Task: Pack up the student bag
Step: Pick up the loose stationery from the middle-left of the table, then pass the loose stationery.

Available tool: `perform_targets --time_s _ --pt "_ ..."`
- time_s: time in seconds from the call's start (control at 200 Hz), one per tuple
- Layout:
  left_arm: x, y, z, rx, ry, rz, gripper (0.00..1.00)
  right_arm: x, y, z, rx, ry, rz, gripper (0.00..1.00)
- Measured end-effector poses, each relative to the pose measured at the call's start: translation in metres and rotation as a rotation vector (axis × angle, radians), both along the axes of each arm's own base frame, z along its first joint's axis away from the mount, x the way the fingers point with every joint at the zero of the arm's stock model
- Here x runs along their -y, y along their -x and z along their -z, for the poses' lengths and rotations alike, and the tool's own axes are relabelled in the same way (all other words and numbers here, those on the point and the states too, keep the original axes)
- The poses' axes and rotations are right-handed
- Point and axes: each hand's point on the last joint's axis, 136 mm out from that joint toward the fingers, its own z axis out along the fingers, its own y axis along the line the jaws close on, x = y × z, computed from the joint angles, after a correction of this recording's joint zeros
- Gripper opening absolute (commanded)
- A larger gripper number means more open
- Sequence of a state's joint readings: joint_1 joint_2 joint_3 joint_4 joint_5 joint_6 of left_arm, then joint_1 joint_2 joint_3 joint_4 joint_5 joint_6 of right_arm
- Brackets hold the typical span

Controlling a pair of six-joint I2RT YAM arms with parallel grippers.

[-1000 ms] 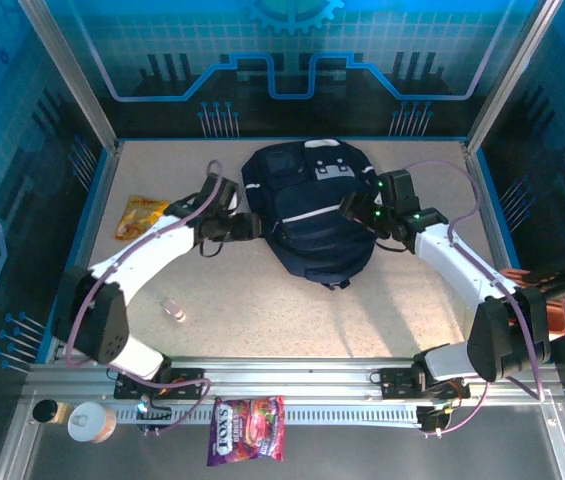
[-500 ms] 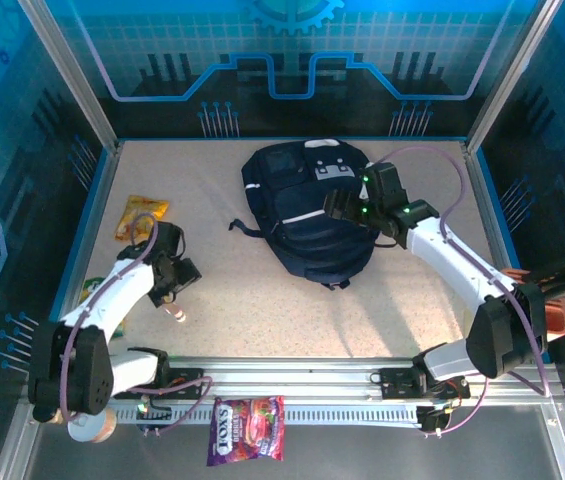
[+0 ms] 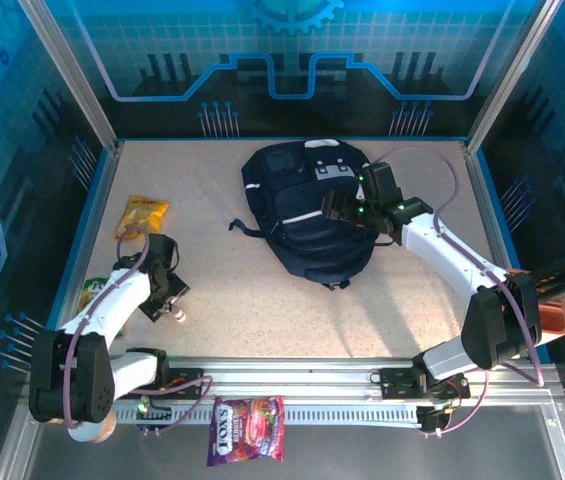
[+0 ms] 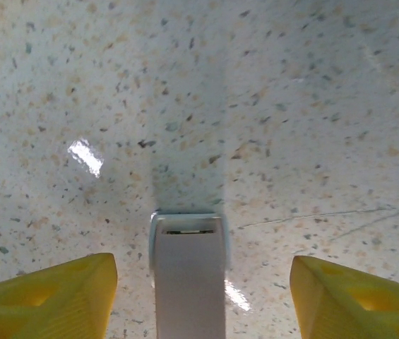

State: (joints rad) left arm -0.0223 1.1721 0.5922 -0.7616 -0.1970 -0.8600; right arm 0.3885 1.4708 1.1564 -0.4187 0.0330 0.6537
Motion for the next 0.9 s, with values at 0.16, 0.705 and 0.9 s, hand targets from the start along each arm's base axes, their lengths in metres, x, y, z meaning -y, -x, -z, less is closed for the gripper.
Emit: perform_targets --time_s 0.16,0.705,0.9 --pt "0.002 0.006 0.009 -0.024 0.015 -0.017 0.45 -0.002 0.0 0.003 -0.011 -0.007 -0.004 0.85" --pt "0.054 -0.058 -0.03 0.205 0.245 0.086 0.23 -0.035 0.002 0.0 0.025 -0.158 -0.118 0.85" --pt "0.124 -0.124 -0.088 0.435 0.431 0.284 0.24 -0.072 0.019 0.003 0.015 -0.353 -0.227 0.84"
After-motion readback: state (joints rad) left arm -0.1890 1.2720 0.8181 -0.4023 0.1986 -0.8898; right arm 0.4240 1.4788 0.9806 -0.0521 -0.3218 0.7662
